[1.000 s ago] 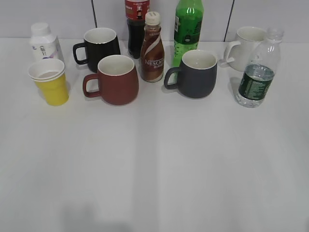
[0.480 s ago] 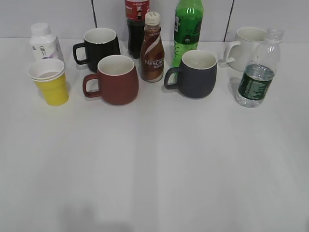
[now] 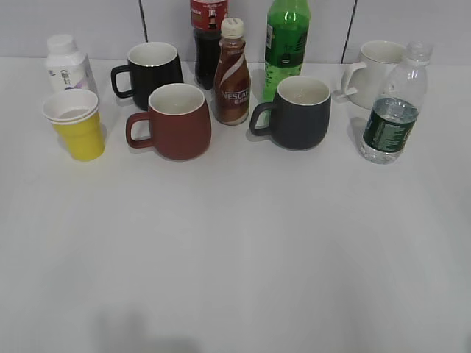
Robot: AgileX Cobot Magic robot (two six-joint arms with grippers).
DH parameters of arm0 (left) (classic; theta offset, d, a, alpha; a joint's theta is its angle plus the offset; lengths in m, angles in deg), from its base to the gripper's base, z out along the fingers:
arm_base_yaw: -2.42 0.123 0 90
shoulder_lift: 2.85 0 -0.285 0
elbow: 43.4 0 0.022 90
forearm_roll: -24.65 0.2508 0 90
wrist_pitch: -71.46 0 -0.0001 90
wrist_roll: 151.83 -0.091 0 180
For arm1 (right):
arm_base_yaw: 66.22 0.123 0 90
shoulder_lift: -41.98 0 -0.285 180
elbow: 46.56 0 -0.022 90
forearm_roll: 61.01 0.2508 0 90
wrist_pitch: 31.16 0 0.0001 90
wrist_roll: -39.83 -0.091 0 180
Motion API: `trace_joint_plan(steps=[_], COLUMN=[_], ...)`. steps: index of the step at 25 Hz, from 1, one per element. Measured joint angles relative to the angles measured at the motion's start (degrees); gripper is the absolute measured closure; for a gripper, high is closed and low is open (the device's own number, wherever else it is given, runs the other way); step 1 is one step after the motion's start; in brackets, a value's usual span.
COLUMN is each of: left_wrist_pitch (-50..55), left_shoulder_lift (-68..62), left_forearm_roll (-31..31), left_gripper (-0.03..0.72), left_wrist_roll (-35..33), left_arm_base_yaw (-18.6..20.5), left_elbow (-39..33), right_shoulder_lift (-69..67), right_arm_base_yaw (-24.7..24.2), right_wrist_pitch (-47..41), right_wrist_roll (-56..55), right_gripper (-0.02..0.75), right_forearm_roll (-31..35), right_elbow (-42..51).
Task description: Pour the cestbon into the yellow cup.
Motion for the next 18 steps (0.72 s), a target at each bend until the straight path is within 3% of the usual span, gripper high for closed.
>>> trace_joint_plan(steps=[18], left_wrist_pitch=[0.0], left_shoulder_lift=[0.0], left_forearm_roll=[0.0], left_gripper=[0.129], left_wrist_roll=[0.0], left_arm_base_yaw=[0.0], left_elbow=[0.0], right_shoulder_lift=[0.0], right_arm_base_yaw=[0.0], right_wrist_pitch=[0.04], right_wrist_roll=[0.0], right_gripper=[0.148], right_forearm_roll=[0.0], right_elbow=[0.0])
